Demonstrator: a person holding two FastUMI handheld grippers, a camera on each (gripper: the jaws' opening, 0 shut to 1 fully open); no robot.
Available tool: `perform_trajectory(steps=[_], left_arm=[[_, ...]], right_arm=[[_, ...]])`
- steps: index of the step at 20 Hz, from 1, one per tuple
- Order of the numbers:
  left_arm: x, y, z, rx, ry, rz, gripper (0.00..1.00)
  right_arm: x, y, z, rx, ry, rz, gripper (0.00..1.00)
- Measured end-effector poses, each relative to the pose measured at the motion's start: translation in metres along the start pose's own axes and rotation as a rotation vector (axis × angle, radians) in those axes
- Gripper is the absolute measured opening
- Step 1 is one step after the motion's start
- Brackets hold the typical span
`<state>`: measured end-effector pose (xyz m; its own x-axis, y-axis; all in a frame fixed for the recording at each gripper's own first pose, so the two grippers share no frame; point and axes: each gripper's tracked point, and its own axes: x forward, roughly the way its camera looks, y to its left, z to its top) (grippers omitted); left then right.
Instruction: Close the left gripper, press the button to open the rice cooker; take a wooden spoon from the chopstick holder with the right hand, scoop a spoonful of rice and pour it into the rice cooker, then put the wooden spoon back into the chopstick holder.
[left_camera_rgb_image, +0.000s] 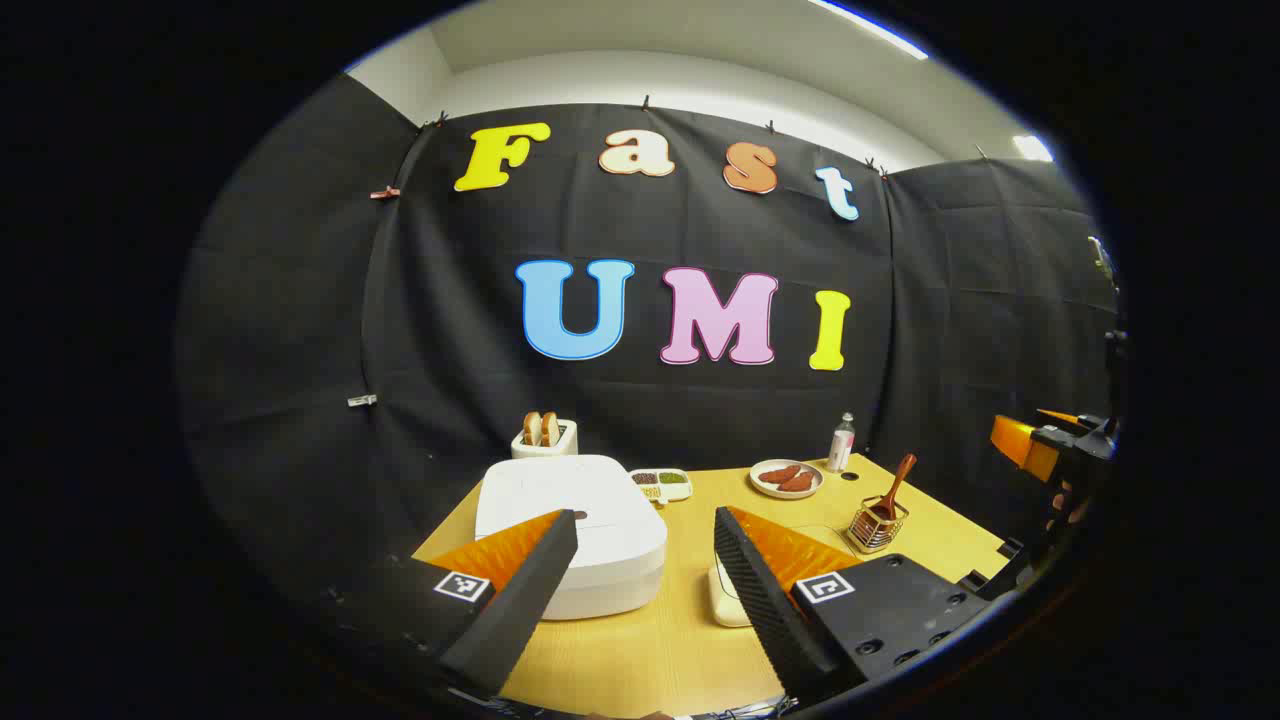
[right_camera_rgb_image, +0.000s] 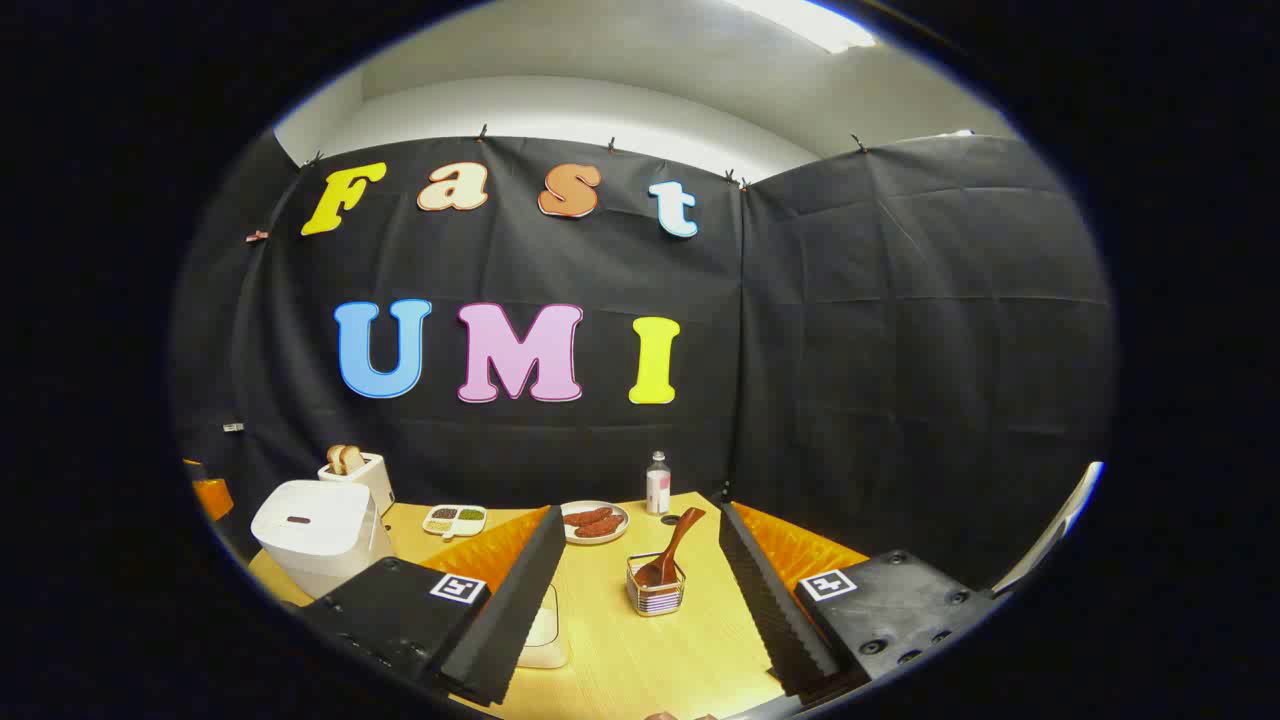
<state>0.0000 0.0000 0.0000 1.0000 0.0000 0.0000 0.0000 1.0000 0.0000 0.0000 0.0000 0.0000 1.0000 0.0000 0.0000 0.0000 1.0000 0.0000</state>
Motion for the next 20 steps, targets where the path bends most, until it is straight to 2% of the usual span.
perform_trajectory(steps=[11,20], left_arm=[[-0.012,-0.008,-0.009,-0.016,0.004,-0.001,0.95],[-0.016,0.004,-0.016,-0.025,0.011,0.020,0.95]], right_arm=[[-0.017,-0.004,-0.007,-0.009,0.012,0.019,0.98],[-0.014,0.012,-0.009,-0.012,0.014,0.062,0.98]])
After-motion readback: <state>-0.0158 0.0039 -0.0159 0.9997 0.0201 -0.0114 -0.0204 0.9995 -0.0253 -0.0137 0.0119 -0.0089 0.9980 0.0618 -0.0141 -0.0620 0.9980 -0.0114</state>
